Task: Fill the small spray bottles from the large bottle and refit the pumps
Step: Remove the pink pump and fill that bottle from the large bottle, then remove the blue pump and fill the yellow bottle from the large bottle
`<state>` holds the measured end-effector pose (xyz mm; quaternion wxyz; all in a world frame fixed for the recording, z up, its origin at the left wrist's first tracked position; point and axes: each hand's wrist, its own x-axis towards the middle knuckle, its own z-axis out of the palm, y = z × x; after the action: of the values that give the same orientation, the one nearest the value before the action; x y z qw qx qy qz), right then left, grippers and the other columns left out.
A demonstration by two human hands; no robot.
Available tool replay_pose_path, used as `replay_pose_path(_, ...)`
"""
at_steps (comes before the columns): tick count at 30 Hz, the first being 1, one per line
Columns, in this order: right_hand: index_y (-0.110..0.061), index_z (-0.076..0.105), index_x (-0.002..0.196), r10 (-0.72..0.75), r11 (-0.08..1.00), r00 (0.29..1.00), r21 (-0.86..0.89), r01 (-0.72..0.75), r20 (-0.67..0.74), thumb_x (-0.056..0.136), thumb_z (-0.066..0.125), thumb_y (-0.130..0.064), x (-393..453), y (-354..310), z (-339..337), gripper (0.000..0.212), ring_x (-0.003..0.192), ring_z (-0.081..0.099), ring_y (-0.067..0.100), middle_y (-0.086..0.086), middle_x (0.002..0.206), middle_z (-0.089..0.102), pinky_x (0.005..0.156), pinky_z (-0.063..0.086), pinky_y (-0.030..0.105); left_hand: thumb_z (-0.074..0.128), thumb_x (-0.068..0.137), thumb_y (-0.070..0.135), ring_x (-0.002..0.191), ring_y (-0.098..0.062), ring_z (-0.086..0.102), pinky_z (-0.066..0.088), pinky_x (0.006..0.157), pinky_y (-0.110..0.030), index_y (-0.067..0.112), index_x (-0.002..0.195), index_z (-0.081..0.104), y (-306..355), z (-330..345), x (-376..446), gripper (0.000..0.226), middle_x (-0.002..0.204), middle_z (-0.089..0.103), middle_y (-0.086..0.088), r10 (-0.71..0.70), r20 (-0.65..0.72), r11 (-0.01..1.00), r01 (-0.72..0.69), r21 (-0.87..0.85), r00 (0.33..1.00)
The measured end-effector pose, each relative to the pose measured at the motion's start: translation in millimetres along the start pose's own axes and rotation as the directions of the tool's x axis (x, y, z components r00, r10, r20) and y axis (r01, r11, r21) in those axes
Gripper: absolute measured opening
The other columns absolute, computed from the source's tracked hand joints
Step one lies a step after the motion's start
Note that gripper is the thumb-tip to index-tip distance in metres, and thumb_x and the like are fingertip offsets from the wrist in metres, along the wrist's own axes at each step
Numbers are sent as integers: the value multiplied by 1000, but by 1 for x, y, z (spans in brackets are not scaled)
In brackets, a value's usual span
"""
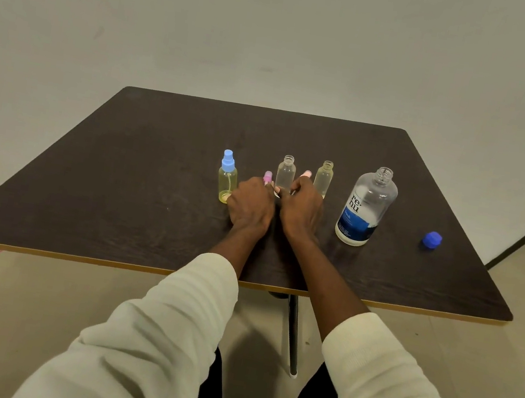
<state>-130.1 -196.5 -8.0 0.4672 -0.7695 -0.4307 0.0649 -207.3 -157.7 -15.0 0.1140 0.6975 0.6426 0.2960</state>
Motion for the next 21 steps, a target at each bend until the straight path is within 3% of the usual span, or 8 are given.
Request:
replay_pose_path(6,-16,51,75,24,1000,999,9,-24,25,87,68,-27,2,1,3,23,67,56,14,-1,76,63,64,41,28,26,105,52,86,-28,68,46,72,-35,14,94,70,-1,3,3,60,92,71,-7,-7,15,1000,7,5,1000)
replay_pose_path(11,-21,49,72,20,998,999,55,-21,27,86,68,-33,-4,0,-1,26,66,55,13,-1,76,63,62,42,29,27,105,53,88,-29,66,41,72,-35,13,95,66,-2,2,1,57,93,70,-8,-4,10,999,5,-31,1000)
replay_pose_path(15,-10,59,78,32,996,999,80,-31,-21,92,58,-30,-13,-4,-10,24,76,59,24,8,89,64,65,37,28,32,104,49,88,-33,64,48,75,-40,10,96,58,-2,-6,-5,47,91,68,-11,10,4,995,-9,-95,1000)
replay_pose_path(17,-6,61,84,16,999,999,35,-14,-52,94,52,-22,-17,-7,-14,20,80,60,31,11,95,62,66,42,33,34,104,43,89,-32,63,43,70,-37,10,100,56,0,-10,-9,40,94,68,-12,10,-16,994,-11,-113,1000)
replay_pose_path(21,-8,62,91,7,997,999,-72,-10,-36,92,52,-11,-22,-8,-17,12,81,59,29,13,102,57,71,48,39,37,104,38,96,-31,63,36,69,-34,7,121,55,2,-17,-18,40,111,65,-13,17,-65,991,-26,-132,998)
